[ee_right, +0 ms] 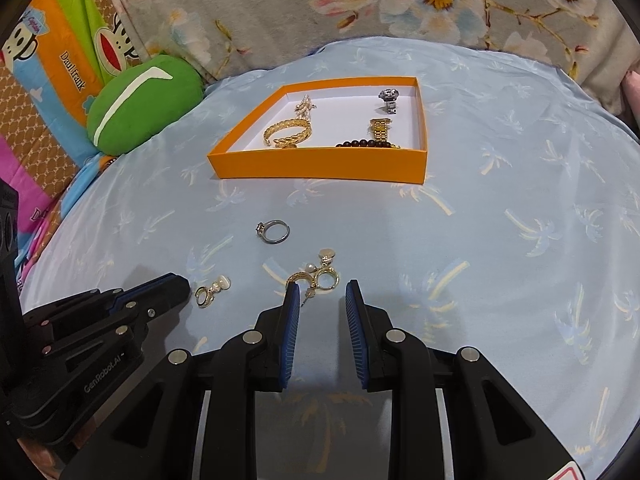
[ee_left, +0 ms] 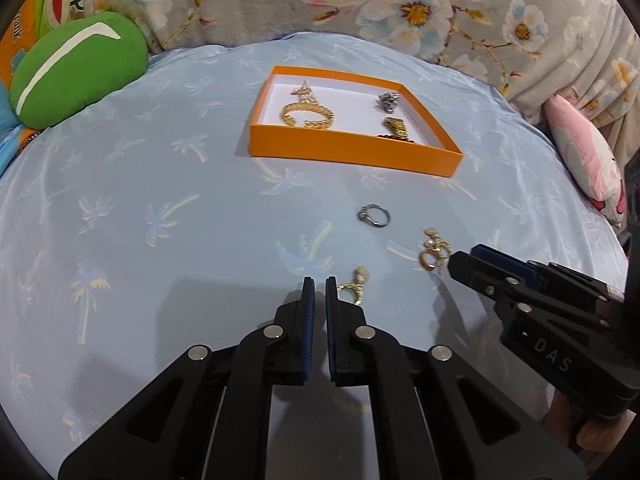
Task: Organize jewelry
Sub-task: 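Grasp a gold pearl-drop earring with left while right grasps another gold earring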
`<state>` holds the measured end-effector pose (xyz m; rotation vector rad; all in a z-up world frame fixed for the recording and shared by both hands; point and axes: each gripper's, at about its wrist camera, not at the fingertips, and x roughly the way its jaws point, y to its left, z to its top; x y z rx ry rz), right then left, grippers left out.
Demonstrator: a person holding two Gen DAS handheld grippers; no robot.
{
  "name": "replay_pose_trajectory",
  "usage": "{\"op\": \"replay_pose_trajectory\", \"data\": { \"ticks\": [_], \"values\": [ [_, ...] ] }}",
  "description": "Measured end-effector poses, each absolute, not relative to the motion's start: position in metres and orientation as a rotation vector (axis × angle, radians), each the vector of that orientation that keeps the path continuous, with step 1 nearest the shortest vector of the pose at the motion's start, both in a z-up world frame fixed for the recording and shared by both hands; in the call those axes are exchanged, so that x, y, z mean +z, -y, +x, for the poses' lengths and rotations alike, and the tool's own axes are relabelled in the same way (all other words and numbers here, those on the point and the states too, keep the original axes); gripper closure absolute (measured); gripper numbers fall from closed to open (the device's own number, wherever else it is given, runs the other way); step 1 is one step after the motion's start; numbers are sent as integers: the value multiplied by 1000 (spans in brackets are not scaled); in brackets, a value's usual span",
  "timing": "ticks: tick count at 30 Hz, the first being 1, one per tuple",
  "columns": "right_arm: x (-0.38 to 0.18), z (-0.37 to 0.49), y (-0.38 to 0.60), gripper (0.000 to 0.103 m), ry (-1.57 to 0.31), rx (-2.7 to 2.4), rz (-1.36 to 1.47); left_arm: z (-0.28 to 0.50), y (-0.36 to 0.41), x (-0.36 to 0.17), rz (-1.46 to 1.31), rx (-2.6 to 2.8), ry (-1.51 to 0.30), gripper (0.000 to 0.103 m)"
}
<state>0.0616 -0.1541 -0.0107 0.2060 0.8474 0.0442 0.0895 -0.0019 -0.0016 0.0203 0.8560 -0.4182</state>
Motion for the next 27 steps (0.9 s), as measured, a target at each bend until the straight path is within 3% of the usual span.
{"op": "replay_pose_trajectory", "data": {
  "ticks": [5, 7, 10, 13, 27],
  "values": [
    [-11, 61, 158, 79, -846, 37, 221, 89, 15, -3, 45, -453, -865, 72],
    [-11, 61, 157, 79, -846, 37, 218, 91, 21, -3, 61, -454, -863, 69],
    [-11, 62, 157, 79, -848, 37, 217, 95, 27, -4, 87, -438, -858, 70],
    [-11, 64, 158, 79, -850, 37, 220, 97, 26, -4, 76, -442, -863, 89],
    [-16, 88, 152, 79, -886, 40, 174, 105, 2, -2, 10, -381, -857, 89]
  ]
}}
